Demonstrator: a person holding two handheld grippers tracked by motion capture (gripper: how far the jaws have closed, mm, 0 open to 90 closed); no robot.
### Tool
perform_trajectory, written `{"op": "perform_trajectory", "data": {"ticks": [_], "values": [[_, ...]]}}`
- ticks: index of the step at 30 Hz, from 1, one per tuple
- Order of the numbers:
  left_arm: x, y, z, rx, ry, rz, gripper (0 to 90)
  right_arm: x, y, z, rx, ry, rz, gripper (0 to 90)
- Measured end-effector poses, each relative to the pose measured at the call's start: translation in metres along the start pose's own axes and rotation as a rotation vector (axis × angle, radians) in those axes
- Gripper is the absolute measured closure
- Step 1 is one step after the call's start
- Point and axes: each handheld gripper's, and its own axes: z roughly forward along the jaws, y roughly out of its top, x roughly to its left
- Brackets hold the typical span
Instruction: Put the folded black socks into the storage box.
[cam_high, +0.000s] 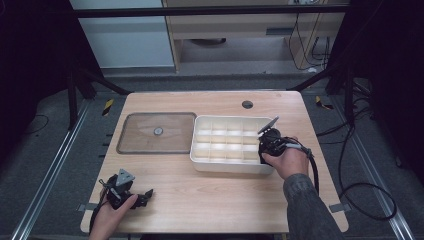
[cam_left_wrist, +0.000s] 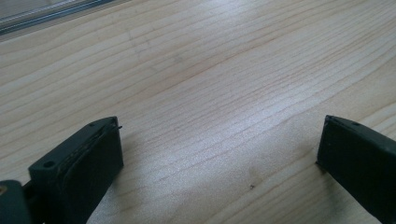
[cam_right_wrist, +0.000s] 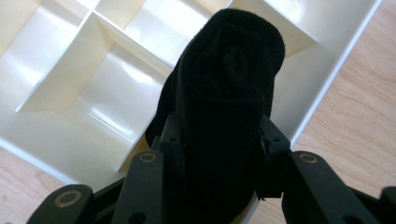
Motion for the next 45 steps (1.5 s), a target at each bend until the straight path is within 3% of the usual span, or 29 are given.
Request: {"op": "perform_trajectory", "data": {"ticks": [14,21,33,41,45], "values": [[-0.001,0.000,0.000,-0.002,-0.004,-0.003,0.0,0.002,-0.001,0.001,-0.008,-0.009,-0.016,61.4],[-0.001,0.000,0.000,-0.002,-0.005,-0.002,0.0,0.002,-0.001,-0.005,-0.019,0.005,-0.018,54.4],[-0.001,0.000,0.000,-0.002,-0.005,-0.003,0.0,0.006,0.000,-0.033,-0.064,0.016,-0.020,41.9],[-0.001,0.000,0.000,-0.003,-0.005,-0.003,0.0,0.001,-0.005,-0.050,-0.082,0.022,-0.023,40.6],[-0.001,0.000,0.000,-0.001,-0.004,-0.001,0.0,-0.004,-0.007,-0.063,-0.100,0.031,-0.003,42.5]]}}
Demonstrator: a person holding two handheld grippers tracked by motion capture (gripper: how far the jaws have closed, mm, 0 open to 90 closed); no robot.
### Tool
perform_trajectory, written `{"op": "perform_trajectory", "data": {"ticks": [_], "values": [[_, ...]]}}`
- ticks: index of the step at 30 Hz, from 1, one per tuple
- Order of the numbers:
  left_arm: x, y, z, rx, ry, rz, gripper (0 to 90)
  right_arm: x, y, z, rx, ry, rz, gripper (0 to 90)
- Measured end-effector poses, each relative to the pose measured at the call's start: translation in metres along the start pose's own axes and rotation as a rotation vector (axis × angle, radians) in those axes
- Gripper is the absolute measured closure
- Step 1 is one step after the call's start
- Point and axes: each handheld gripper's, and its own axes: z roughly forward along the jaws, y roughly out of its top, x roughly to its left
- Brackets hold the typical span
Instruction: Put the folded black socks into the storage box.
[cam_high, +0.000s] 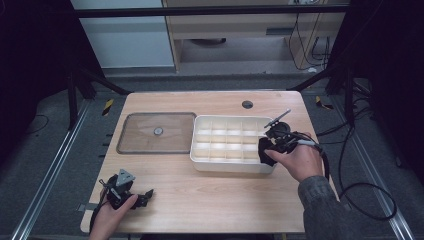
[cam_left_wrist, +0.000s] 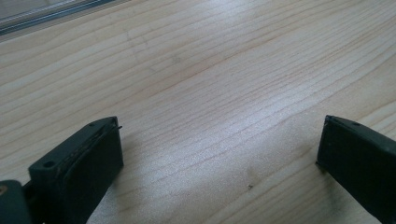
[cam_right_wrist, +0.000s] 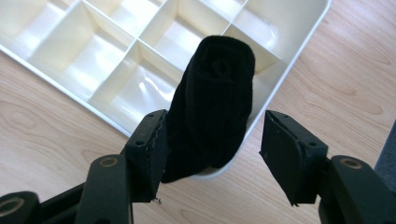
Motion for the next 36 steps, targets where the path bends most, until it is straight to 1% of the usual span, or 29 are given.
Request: {"op": "perform_trajectory", "data": {"ticks": [2,4,8,10,12,15,20,21,24,27,36], "values": [[0.000,0.000,0.000,-0.003,0.001,-0.003,0.0,-0.003,0.000,-0.007,-0.014,0.012,0.008,46.4],[0.000,0.000,0.000,-0.003,0.001,-0.003,0.0,-0.005,0.000,-0.012,-0.024,0.012,0.006,53.1],[0.000,0.000,0.000,-0.003,0.002,0.002,0.0,-0.009,0.003,-0.023,-0.036,0.026,0.002,75.6],[0.000,0.000,0.000,-0.004,0.002,0.001,0.0,-0.010,0.005,-0.027,-0.044,0.021,0.001,84.0],[0.000,0.000,0.000,-0.006,0.003,0.001,0.0,-0.010,0.008,-0.030,-0.049,0.022,-0.004,90.0],[0.000,0.000,0.000,-0.005,0.002,0.001,0.0,-0.011,0.013,-0.033,-0.054,0.016,-0.003,90.0],[0.000,0.000,0.000,-0.007,0.002,0.001,0.0,-0.011,0.019,-0.031,-0.054,0.028,-0.004,90.0],[0.000,-0.001,0.000,-0.008,0.001,0.001,0.0,-0.010,0.022,-0.027,-0.053,0.028,-0.005,90.0],[0.000,0.000,0.000,-0.007,0.001,0.003,0.0,-0.009,0.024,-0.022,-0.048,0.032,0.002,90.0],[0.000,0.000,0.000,-0.006,0.001,0.003,0.0,-0.008,0.027,-0.018,-0.046,0.036,-0.006,90.0],[0.000,0.000,0.000,-0.007,0.000,0.002,0.0,0.000,0.032,-0.010,-0.032,0.042,-0.017,90.0]]}}
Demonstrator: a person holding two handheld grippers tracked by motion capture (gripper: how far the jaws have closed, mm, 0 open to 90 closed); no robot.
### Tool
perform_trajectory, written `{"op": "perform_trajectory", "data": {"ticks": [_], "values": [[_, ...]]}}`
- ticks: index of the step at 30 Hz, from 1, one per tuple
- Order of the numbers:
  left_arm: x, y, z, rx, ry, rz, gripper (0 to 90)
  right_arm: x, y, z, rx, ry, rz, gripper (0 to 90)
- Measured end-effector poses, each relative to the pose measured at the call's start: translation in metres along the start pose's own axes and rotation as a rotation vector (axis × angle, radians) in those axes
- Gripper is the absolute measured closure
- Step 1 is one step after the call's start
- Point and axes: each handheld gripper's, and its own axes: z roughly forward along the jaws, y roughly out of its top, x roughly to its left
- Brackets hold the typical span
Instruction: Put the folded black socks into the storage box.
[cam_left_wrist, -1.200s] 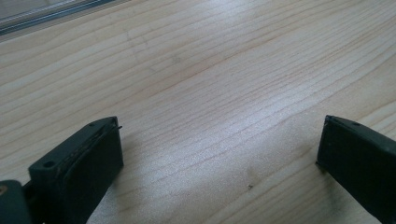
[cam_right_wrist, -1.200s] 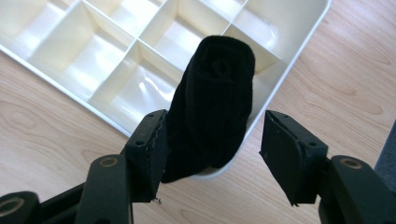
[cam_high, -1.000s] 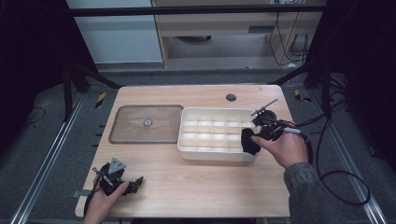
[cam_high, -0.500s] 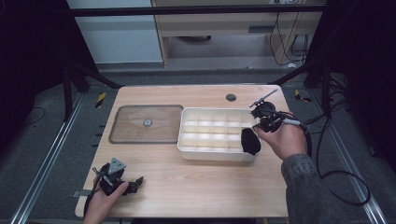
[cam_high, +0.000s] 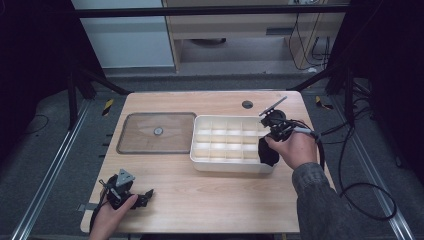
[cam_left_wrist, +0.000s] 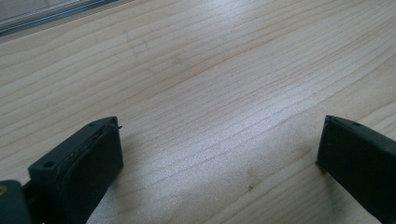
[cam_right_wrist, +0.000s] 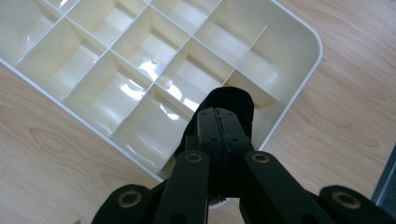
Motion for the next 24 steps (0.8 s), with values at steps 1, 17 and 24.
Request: {"op": "perform_trajectory", "data": {"ticks": [1,17,24], "values": [[0.000,0.000,0.000,0.002,0.000,0.000,0.0,0.001,0.000,0.002,-0.001,0.003,-0.003,90.0],[0.000,0.000,0.000,0.000,0.001,0.001,0.0,-0.004,-0.004,0.031,0.036,-0.011,0.020,90.0],[0.000,0.000,0.000,0.000,0.001,-0.003,0.0,-0.018,-0.011,0.043,0.059,-0.023,0.047,90.0]]}}
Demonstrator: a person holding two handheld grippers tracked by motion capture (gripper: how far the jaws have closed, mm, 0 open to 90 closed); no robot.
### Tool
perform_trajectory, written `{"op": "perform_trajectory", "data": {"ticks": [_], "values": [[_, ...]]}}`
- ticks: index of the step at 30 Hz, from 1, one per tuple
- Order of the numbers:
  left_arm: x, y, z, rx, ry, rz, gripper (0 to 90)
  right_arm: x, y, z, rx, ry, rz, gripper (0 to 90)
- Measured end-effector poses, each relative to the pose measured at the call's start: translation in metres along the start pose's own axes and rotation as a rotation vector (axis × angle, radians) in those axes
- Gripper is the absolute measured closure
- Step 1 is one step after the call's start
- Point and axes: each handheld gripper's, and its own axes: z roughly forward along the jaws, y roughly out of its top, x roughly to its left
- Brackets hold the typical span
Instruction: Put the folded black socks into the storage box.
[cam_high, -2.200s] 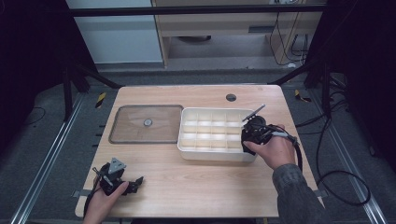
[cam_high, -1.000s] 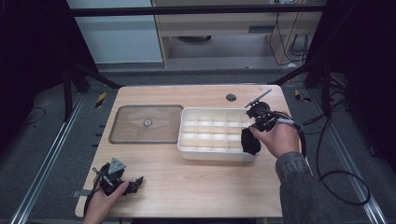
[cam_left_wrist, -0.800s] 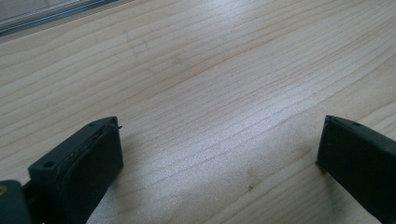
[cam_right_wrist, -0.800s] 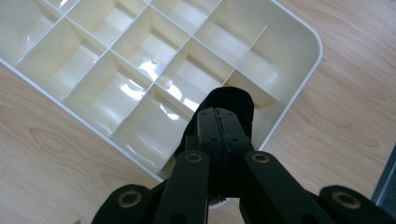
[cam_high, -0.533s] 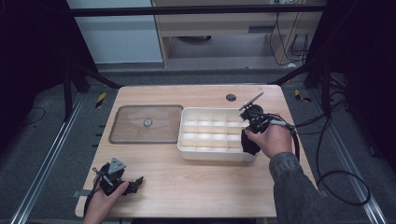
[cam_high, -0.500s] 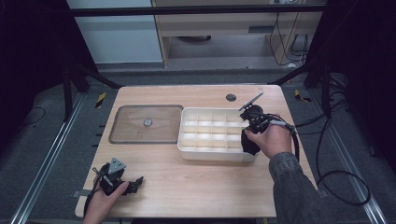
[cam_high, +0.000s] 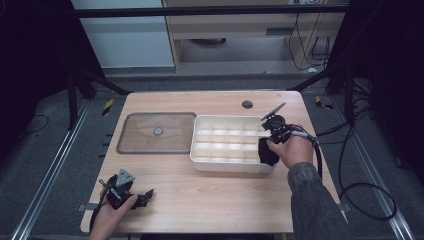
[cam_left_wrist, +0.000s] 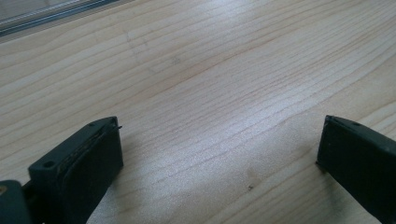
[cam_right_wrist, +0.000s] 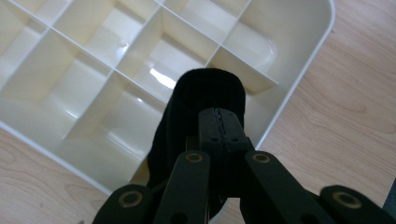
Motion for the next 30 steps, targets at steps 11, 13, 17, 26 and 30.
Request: {"op": "perform_trajectory", "data": {"ticks": [11,13,17,26,30], "values": [[0.000,0.000,0.000,-0.001,0.000,-0.001,0.0,0.001,-0.007,0.007,0.002,0.013,0.010,90.0],[0.000,0.000,0.000,-0.001,0.000,-0.002,0.0,0.002,-0.008,0.009,0.009,0.019,0.014,90.0],[0.000,0.000,0.000,0.003,-0.001,0.003,0.0,0.003,-0.011,0.015,0.020,0.023,0.016,90.0],[0.000,0.000,0.000,0.001,-0.001,0.002,0.0,0.003,-0.018,0.021,0.021,0.029,0.019,90.0],[0.000,0.000,0.000,0.002,-0.001,0.003,0.0,0.005,-0.019,0.023,0.021,0.027,0.017,90.0]]}}
